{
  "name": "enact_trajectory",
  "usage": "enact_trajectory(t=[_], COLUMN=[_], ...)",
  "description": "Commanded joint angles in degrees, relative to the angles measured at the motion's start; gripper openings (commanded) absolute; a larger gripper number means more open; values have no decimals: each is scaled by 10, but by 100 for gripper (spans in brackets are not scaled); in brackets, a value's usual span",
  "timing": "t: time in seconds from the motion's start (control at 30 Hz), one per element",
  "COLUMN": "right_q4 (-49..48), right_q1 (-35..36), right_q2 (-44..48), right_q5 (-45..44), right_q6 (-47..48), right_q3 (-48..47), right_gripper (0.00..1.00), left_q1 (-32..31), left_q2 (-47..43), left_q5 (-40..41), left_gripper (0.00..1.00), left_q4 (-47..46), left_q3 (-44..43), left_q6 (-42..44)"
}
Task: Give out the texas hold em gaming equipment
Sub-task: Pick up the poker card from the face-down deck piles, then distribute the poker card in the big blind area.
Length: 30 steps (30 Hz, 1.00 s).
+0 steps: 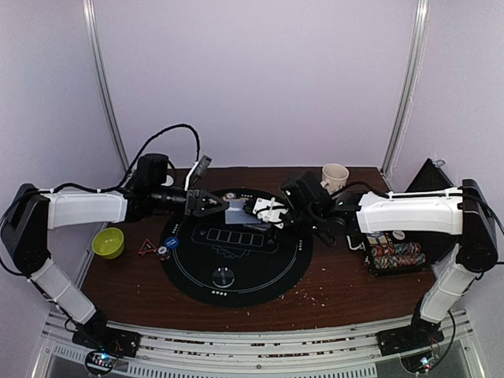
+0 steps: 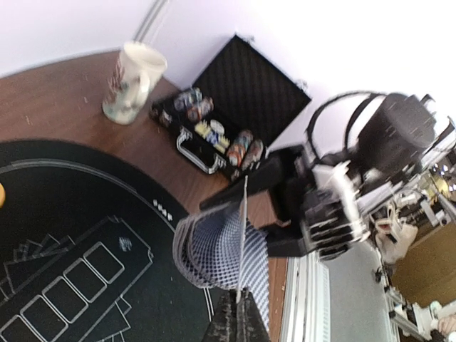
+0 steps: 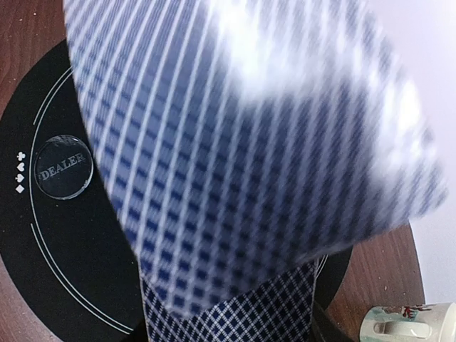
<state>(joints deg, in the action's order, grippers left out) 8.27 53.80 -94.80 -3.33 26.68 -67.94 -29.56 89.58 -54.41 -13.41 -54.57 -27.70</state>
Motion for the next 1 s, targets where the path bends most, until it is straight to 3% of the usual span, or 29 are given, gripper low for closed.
enact_trajectory(t=[0.0, 0.3, 0.5, 0.67, 0.97], right_q4=[-24, -27, -27, -29, -18], right_q1=[-6, -11, -11, -11, -13], right_q2=[24, 27, 33, 42, 50], right_q5=[-15, -6, 0, 4, 1], right_q6=[-7, -6, 0, 7, 16], right_q3=[12, 12, 13, 19, 24], right_gripper=[48, 47, 47, 47, 47], left_q1=[28, 96, 212, 303, 324], left_q2=[-49, -93, -108, -102, -89], left_q5=[12, 38, 116, 178, 236], left_gripper=[0, 0, 0, 0, 0], left_q4=[-87, -114, 13, 55, 51], left_q3=[17, 46, 72, 129, 186], left_q6=[-56, -129, -75, -49, -28])
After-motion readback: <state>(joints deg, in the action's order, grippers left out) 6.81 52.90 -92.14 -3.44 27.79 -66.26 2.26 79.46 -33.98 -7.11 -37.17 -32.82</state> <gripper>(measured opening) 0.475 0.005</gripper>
